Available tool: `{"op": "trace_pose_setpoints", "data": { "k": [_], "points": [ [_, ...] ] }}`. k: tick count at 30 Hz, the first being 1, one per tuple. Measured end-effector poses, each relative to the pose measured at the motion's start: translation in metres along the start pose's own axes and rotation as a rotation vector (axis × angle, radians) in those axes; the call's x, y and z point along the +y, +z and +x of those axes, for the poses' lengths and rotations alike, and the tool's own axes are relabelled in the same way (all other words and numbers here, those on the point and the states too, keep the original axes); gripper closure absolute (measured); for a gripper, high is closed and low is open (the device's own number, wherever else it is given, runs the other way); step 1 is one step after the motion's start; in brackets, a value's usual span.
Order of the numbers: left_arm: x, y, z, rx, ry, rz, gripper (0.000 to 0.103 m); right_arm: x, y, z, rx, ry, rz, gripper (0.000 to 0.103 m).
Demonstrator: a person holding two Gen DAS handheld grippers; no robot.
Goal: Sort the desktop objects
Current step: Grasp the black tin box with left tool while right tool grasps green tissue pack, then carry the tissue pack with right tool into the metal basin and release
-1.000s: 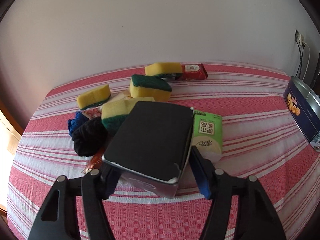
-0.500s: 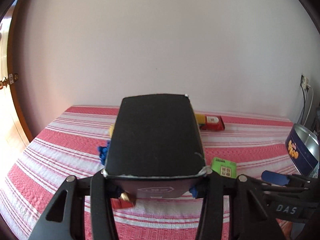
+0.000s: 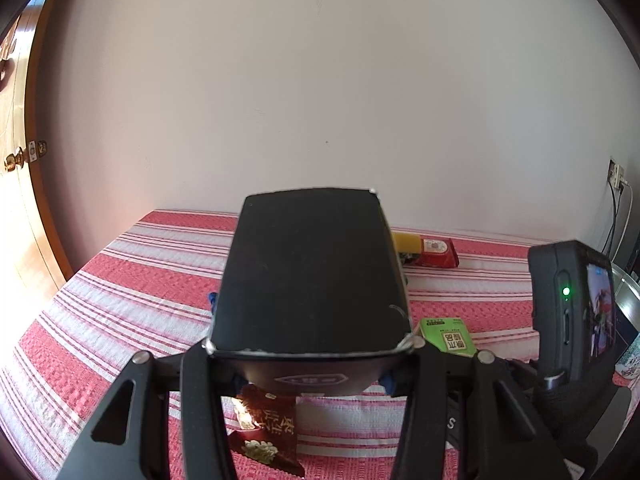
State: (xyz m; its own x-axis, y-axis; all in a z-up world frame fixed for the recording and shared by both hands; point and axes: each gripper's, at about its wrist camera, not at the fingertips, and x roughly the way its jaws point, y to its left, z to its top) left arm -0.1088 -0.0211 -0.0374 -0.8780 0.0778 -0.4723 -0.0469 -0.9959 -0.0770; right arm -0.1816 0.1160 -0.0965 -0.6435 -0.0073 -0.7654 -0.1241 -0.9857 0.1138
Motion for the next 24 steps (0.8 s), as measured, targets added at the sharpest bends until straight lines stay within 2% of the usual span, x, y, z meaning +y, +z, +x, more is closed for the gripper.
{"op": "trace_pose_setpoints", "data": {
  "k": [3,8,12,16,21,24],
  "points": [
    [0.001,0.001,0.000,0.008,-0.100,-0.045,0.055,-0.010,-0.001,-0.004,-0.016,-0.014,0.025,0.051],
    [-0.010,0.002,-0.004,-0.005,-0.179,-0.042,0.055,-0.029,-0.009,-0.047,-0.149,-0.126,0.015,0.051],
    [-0.013,0.002,-0.002,-0.018,-0.276,-0.032,0.055,-0.048,-0.015,-0.084,-0.235,-0.203,0.019,0.051],
    [-0.021,0.003,-0.010,-0.045,-0.296,-0.008,0.055,-0.067,-0.023,-0.112,-0.301,-0.244,0.035,0.051],
    [-0.026,0.007,-0.026,-0.047,-0.353,-0.026,0.055,-0.082,-0.033,-0.128,-0.327,-0.267,0.056,0.051],
    [-0.023,0.007,-0.035,-0.041,-0.333,-0.020,0.055,-0.089,-0.039,-0.131,-0.326,-0.251,0.070,0.051]
  ]
}}
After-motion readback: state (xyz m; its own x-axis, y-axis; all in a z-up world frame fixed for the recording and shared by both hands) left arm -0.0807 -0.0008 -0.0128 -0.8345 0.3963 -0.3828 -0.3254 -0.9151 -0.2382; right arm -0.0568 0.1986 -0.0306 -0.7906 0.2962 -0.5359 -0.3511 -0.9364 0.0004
